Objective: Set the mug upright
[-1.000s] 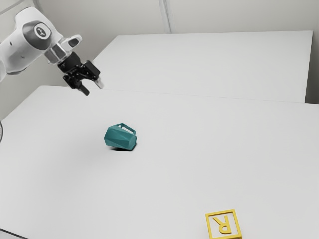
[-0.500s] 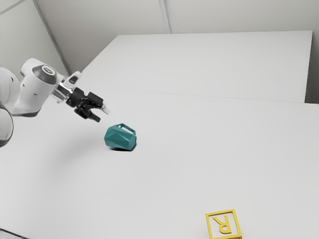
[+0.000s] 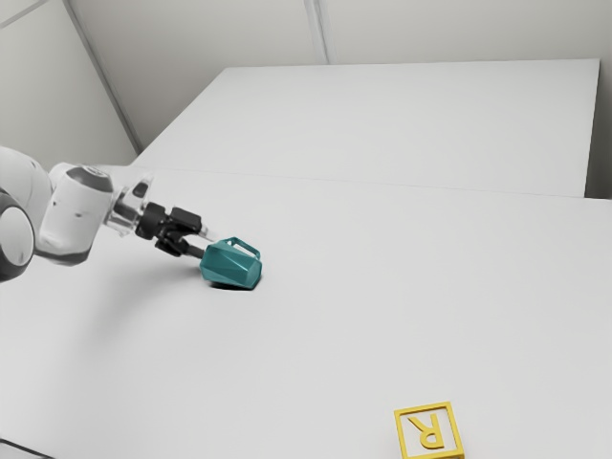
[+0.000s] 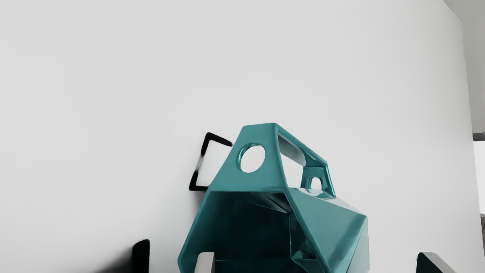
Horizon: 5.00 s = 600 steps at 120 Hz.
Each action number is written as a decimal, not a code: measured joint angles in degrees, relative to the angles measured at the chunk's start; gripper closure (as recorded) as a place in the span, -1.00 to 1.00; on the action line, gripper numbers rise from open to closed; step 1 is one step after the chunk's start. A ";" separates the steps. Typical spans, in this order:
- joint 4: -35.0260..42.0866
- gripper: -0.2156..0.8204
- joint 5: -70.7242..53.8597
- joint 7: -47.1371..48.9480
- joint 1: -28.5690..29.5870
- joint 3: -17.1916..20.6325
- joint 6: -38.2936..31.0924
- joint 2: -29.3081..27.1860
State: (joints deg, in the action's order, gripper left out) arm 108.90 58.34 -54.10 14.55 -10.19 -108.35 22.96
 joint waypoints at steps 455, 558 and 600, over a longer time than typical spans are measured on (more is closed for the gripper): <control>26.56 0.91 -74.53 61.30 -11.98 15.92 -31.74 -22.73; 26.33 -0.44 -72.75 63.85 -11.87 16.12 -32.54 -29.25; 2.49 -0.52 -60.64 63.76 -11.28 16.62 -6.10 -25.91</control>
State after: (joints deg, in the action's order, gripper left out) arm 111.38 -2.30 9.65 3.27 6.43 -114.45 -2.96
